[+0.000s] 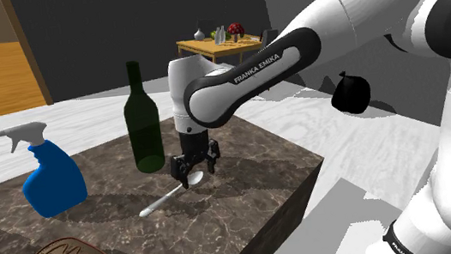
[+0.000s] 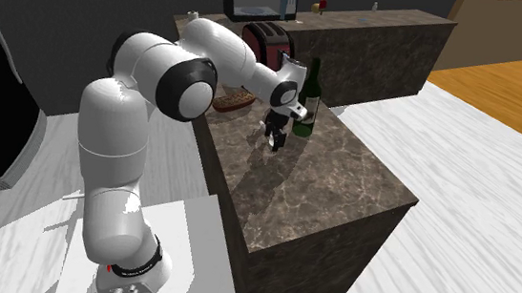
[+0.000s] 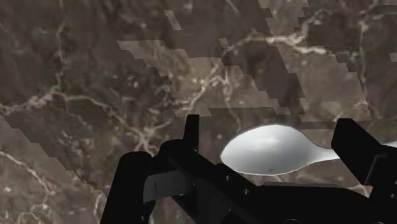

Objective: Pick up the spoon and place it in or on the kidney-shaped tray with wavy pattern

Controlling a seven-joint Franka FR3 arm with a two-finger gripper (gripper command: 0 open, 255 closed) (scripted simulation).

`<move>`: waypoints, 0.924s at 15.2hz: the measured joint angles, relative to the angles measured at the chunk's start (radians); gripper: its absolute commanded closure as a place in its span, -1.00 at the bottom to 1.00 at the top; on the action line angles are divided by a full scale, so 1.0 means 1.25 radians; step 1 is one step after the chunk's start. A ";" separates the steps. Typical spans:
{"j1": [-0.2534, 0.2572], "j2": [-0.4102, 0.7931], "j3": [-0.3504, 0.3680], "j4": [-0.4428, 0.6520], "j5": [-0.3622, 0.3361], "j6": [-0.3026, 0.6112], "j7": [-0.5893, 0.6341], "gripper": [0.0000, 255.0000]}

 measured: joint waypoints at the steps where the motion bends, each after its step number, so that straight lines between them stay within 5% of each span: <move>1: 0.001 0.002 0.000 -0.001 -0.001 0.003 0.001 -1.00; 6: 0.001 0.004 0.000 -0.002 -0.001 0.006 0.002 -1.00; 7: 0.001 0.004 0.000 -0.002 -0.001 0.006 0.002 1.00; 14: 0.001 0.004 0.000 -0.001 -0.001 0.006 0.002 1.00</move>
